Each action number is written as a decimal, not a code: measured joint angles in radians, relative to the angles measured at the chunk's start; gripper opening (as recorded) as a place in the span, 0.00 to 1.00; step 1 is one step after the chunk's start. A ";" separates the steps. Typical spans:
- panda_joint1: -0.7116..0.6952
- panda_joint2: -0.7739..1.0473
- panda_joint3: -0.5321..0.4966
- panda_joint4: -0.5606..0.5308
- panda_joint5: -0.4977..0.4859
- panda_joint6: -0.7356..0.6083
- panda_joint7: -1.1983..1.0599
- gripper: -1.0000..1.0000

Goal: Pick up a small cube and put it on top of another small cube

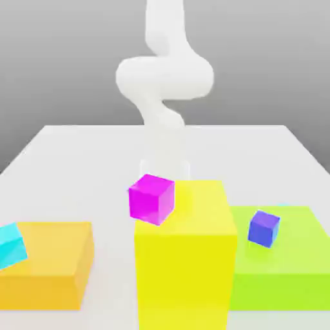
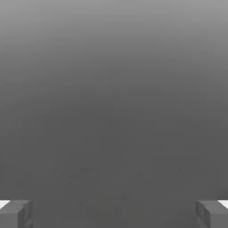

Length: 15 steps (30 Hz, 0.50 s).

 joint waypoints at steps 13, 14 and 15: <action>0.139 0.359 0.350 -0.240 0.161 0.242 0.455 0.50; 0.148 0.386 0.381 -0.258 0.166 0.260 0.495 0.50; 0.157 0.414 0.412 -0.277 0.167 0.280 0.537 0.50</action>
